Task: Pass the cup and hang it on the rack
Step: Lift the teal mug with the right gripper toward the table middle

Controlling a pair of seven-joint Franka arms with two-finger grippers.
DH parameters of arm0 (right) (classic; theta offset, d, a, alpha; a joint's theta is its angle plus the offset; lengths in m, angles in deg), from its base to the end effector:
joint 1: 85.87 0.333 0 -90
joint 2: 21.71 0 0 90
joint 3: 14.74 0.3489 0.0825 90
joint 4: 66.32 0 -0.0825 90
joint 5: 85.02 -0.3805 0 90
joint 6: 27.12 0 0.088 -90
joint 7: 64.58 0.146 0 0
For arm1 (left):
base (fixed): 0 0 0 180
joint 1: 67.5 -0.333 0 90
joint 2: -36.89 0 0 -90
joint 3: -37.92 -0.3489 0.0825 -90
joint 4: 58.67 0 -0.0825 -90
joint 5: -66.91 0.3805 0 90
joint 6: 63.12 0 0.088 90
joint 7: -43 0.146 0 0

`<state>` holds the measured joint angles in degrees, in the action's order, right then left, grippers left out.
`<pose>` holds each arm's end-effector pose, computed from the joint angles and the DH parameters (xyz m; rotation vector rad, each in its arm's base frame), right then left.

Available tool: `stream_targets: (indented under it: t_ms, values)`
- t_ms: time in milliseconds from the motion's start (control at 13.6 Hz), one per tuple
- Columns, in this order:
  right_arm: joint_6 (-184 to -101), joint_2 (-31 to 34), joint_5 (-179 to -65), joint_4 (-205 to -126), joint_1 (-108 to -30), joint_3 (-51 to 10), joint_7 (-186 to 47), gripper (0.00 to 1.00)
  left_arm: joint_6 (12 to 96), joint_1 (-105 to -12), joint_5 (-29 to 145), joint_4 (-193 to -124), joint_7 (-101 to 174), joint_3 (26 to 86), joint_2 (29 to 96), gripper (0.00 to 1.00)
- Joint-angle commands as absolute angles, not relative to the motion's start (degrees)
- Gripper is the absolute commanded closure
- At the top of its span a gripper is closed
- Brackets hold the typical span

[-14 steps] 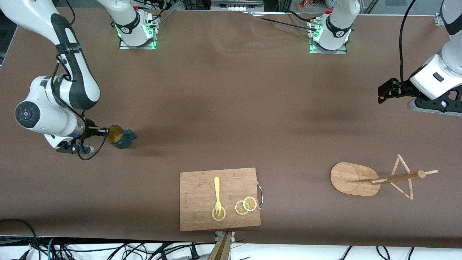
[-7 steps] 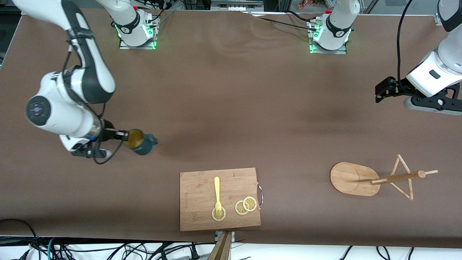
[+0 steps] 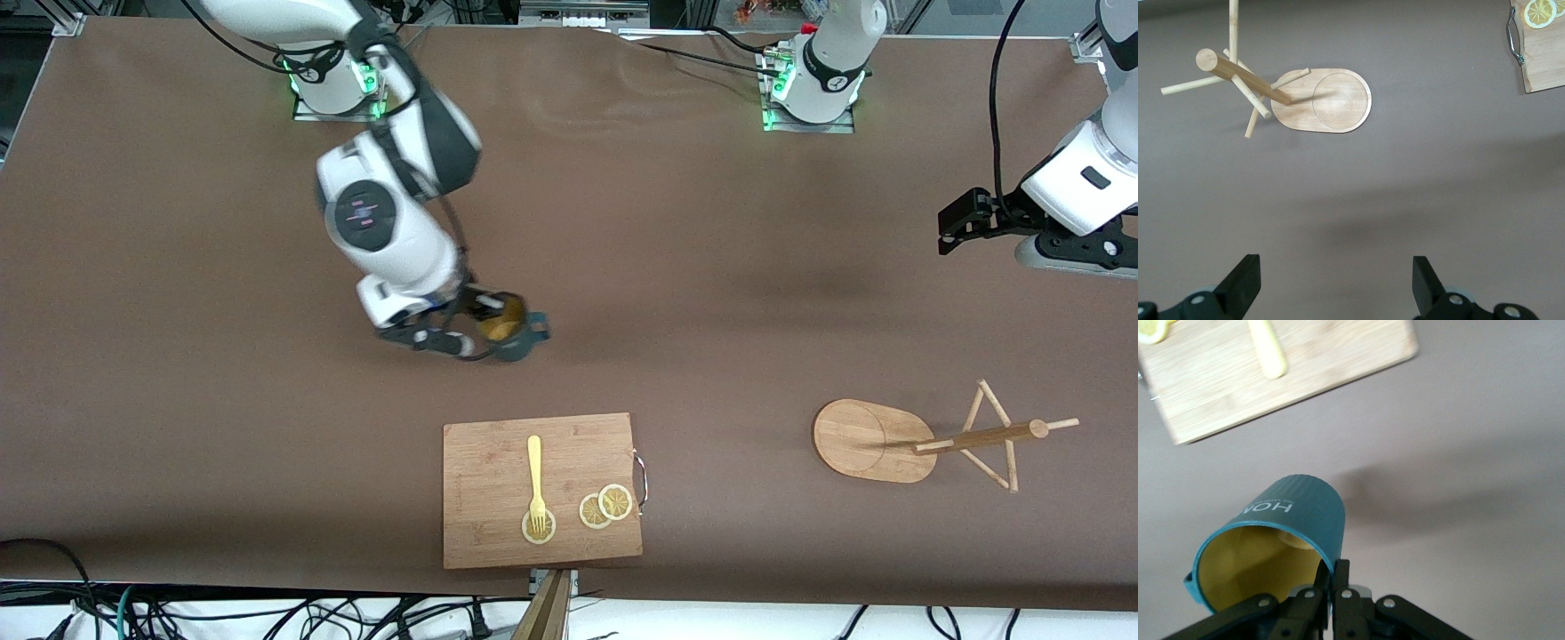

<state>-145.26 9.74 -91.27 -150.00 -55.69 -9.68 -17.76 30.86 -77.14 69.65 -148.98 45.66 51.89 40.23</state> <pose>0.5950 0.4189 0.3617 -2.9707 0.3963 0.0800 0.5752 -0.0330 0.5902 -3.1020 0.1936 -0.0124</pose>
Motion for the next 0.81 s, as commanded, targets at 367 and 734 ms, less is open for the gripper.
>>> stream_targets:
  t_ms: [367, 734]
  values:
    - [-147.3, 20.0, -92.1, -137.5, -41.1, -9.9, -0.5, 1.0, 30.0, -77.4, 70.3, -148.8, 46.1, 52.2, 40.2, 0.0]
    - [-151.4, 23.5, -93.5, -137.4, -40.3, -3.2, 0.0, 1.0, 30.0, -77.4, 70.3, -148.6, 46.0, 52.2, 40.4, 0.0]
